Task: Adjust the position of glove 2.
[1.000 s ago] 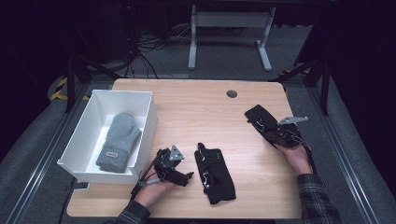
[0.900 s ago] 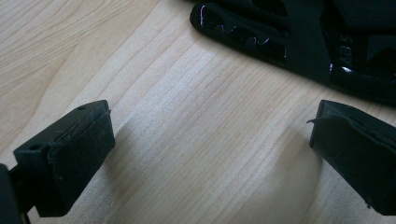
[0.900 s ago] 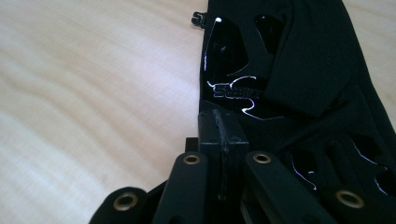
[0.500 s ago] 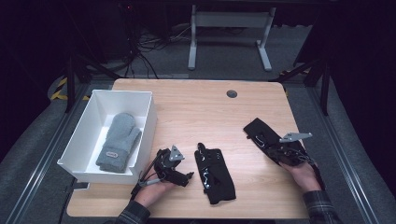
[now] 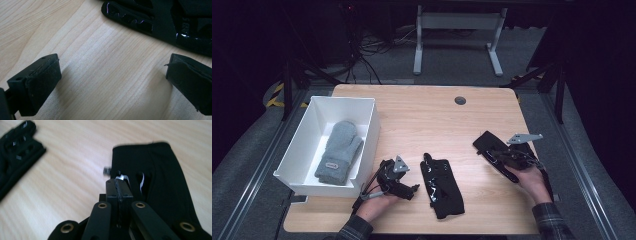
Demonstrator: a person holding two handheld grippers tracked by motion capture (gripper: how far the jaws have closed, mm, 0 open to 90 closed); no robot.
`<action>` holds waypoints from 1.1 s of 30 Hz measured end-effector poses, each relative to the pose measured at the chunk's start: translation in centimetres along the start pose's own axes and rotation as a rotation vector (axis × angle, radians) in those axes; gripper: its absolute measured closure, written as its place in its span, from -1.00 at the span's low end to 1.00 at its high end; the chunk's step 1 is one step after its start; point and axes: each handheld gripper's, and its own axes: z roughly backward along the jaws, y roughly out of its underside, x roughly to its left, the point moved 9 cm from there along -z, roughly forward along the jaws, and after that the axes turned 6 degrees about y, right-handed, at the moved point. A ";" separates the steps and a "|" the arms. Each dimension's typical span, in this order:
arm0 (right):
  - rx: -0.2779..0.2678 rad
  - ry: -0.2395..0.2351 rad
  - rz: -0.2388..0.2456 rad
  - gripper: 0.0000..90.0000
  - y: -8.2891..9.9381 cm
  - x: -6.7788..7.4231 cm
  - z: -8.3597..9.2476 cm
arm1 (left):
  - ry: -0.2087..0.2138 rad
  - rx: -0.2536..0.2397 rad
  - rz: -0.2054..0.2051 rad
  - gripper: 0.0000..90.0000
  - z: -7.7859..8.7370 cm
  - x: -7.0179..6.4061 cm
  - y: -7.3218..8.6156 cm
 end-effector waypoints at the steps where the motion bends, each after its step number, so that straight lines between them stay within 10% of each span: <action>1: -0.006 0.003 -0.003 1.00 -0.5 0.0 -0.4 | 0.000 0.000 0.000 -0.99 0.0 0.0 0.0; 18: 0.060 0.020 -0.007 1.00 -3.4 -0.4 -7.4 | 0.003 0.003 -0.008 -1.00 0.0 -0.1 0.0; 33: 0.086 -0.069 0.051 1.00 -2.5 2.7 -6.6 | 0.002 0.002 -0.007 -1.00 0.0 -0.1 0.0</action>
